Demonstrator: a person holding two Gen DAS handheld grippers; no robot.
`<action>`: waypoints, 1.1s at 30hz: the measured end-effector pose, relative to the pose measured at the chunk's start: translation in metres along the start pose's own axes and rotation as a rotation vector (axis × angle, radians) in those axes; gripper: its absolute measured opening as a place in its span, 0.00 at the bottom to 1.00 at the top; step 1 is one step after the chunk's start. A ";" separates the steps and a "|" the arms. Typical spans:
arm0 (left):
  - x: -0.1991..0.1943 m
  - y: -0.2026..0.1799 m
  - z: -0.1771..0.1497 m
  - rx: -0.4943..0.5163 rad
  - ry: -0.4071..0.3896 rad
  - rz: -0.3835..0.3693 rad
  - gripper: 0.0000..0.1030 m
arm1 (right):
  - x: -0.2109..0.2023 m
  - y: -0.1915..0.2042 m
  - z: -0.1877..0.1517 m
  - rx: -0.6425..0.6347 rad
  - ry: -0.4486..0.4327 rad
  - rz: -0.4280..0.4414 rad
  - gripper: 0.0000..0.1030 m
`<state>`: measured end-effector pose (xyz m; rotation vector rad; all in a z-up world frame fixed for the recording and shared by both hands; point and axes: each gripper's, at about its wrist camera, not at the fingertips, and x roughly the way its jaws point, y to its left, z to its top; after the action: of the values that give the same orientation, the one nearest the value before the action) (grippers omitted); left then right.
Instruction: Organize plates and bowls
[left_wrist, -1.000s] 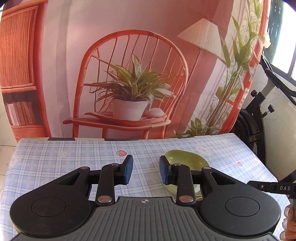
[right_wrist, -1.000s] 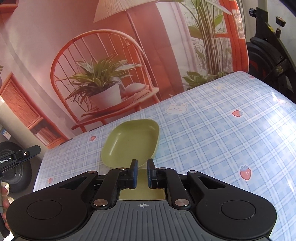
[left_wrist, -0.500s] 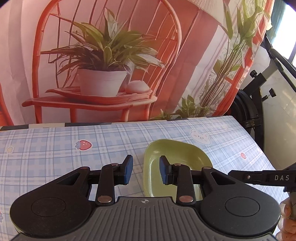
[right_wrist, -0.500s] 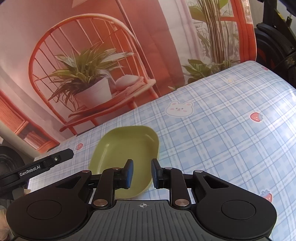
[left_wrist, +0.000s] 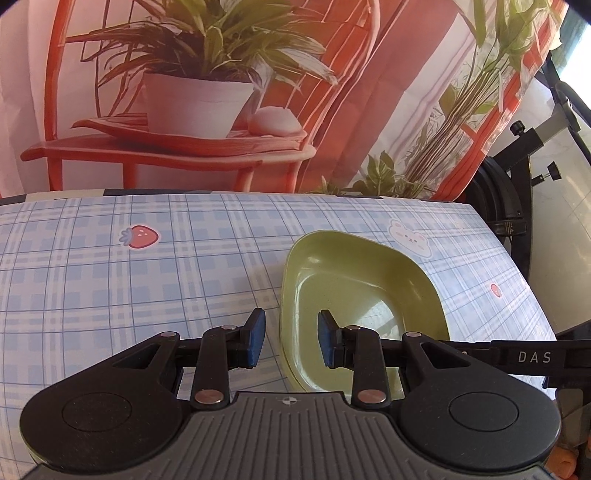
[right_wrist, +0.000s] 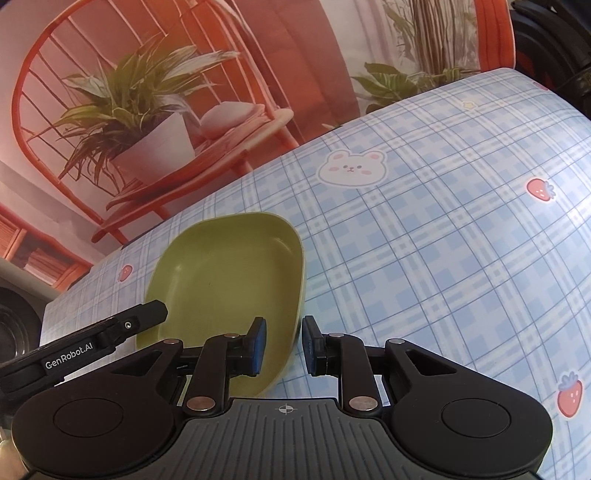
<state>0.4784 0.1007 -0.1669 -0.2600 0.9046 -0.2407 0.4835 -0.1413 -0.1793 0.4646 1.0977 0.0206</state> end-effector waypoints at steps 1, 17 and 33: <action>0.001 0.001 0.000 -0.008 0.003 -0.003 0.31 | 0.001 0.000 -0.001 0.002 0.003 -0.001 0.19; -0.032 -0.016 -0.001 0.048 -0.034 0.059 0.09 | -0.023 0.000 -0.007 0.017 -0.069 0.027 0.08; -0.102 -0.056 -0.036 0.112 -0.113 0.040 0.10 | -0.094 -0.007 -0.043 -0.019 -0.172 0.073 0.07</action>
<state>0.3838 0.0752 -0.0944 -0.1495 0.7807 -0.2363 0.4013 -0.1552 -0.1179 0.4803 0.9104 0.0541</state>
